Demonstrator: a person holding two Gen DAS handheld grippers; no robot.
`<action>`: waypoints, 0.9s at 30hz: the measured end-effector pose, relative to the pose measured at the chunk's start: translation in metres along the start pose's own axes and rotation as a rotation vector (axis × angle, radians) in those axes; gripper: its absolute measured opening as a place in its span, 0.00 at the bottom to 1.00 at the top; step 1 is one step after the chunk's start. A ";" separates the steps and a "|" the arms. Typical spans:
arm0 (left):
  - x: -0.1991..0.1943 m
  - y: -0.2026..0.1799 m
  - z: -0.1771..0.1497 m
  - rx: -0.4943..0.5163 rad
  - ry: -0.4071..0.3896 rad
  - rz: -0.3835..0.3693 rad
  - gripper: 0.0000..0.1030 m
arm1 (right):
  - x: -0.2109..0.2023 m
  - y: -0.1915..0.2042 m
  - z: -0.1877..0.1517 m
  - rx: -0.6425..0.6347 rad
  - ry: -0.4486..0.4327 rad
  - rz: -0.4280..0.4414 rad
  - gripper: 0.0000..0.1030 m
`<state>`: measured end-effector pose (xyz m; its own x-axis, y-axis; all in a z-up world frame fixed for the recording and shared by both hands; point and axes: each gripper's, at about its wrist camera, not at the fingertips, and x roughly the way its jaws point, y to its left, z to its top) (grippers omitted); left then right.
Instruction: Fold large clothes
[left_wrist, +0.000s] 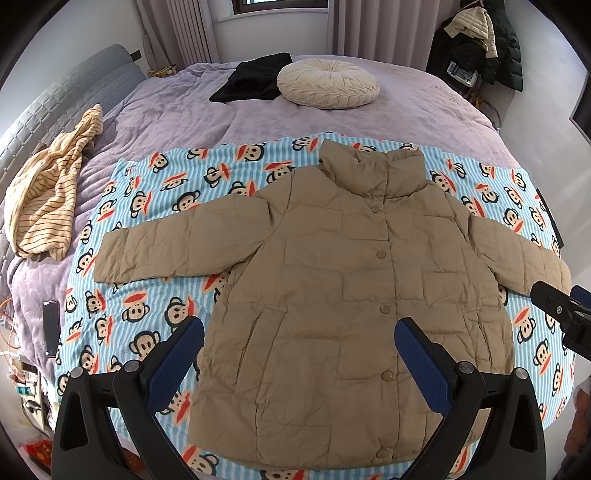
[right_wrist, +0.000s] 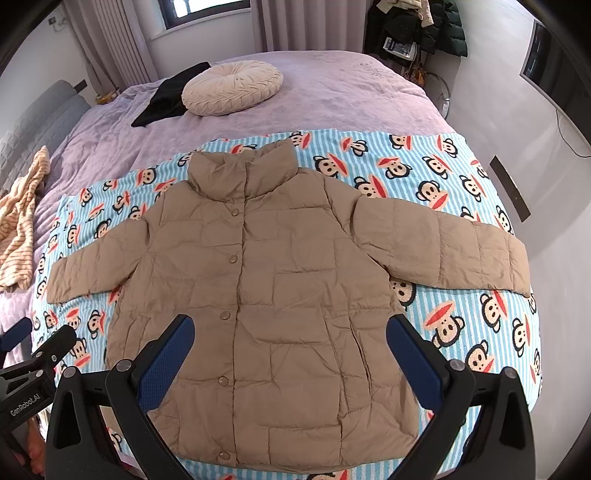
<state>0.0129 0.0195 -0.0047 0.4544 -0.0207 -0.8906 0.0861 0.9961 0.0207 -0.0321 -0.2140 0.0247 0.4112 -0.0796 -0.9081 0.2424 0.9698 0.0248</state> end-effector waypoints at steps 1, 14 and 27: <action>0.000 0.000 0.000 0.000 0.000 0.000 1.00 | 0.000 0.001 0.001 0.000 0.001 0.000 1.00; 0.000 -0.001 0.001 0.000 0.001 -0.001 1.00 | 0.000 0.002 0.000 0.001 -0.001 -0.002 1.00; 0.000 -0.001 0.001 -0.002 0.001 -0.003 1.00 | -0.001 0.003 0.000 -0.002 -0.003 -0.003 1.00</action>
<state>0.0133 0.0189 -0.0044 0.4534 -0.0238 -0.8910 0.0853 0.9962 0.0168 -0.0313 -0.2107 0.0255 0.4134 -0.0834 -0.9067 0.2420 0.9700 0.0211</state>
